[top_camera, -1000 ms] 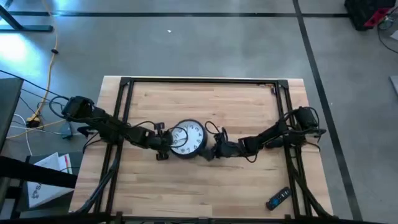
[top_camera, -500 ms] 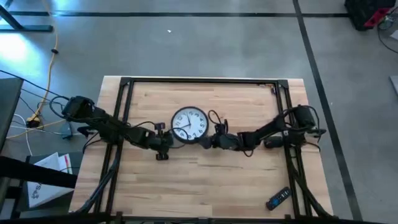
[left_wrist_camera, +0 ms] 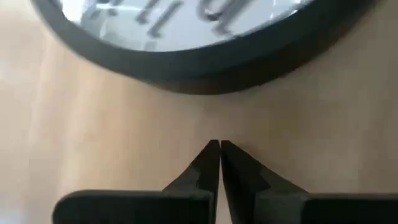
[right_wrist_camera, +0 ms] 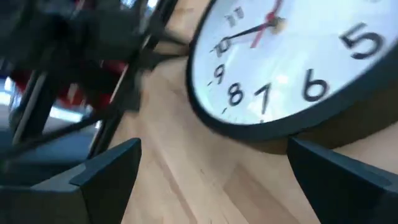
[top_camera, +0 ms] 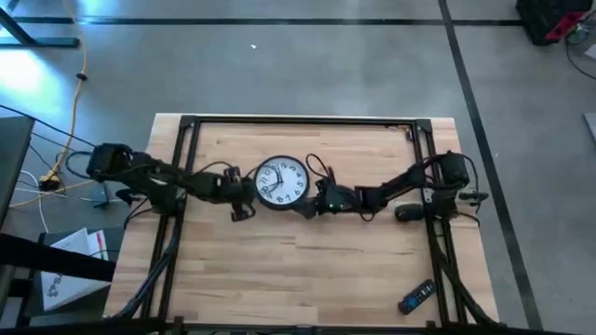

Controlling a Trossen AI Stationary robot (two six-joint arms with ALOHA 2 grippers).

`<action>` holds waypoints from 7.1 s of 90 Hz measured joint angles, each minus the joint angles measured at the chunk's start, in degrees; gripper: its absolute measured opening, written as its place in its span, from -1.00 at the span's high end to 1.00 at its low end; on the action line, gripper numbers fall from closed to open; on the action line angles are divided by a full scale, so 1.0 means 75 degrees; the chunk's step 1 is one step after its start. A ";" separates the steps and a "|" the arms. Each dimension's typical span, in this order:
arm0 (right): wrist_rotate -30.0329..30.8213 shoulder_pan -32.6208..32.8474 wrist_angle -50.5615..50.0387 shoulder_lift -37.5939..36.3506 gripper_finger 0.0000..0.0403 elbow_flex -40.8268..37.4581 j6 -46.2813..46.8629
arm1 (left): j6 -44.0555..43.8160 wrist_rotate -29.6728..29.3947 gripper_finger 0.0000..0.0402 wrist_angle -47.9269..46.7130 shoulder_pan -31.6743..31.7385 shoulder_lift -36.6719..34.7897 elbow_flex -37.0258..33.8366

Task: Insert battery
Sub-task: Insert the yellow battery into the white-black wall clock

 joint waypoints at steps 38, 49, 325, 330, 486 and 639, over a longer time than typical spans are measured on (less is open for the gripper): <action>-0.1522 -0.0461 -0.2146 -0.0058 -0.86 0.0015 -0.2810 | 0.2122 0.1701 0.77 0.0466 0.1425 -0.0029 0.0045; -0.1687 -0.0756 -0.2274 -0.0067 -0.86 0.0015 -0.3756 | 0.2518 0.1546 0.50 0.0790 0.1782 -0.0029 0.0047; -0.4077 -0.1893 -0.1653 -0.0230 -0.86 -0.0021 -0.1812 | 0.1166 0.1492 -0.52 0.1564 0.0832 0.0694 0.0061; -0.3959 -0.1826 -0.1637 -0.0232 -0.86 -0.0017 -0.1850 | 0.1152 0.1495 -0.52 0.1554 0.0832 0.0694 0.0061; -0.1179 -0.1748 -0.0258 -0.0213 -0.67 0.0000 0.1101 | 0.1160 0.1291 -0.52 0.1995 0.0435 0.0699 0.0038; -0.0338 -0.1651 0.0803 -0.0221 0.36 -0.0011 -0.0690 | 0.0536 0.0886 -0.52 0.1907 0.0182 0.0048 0.0379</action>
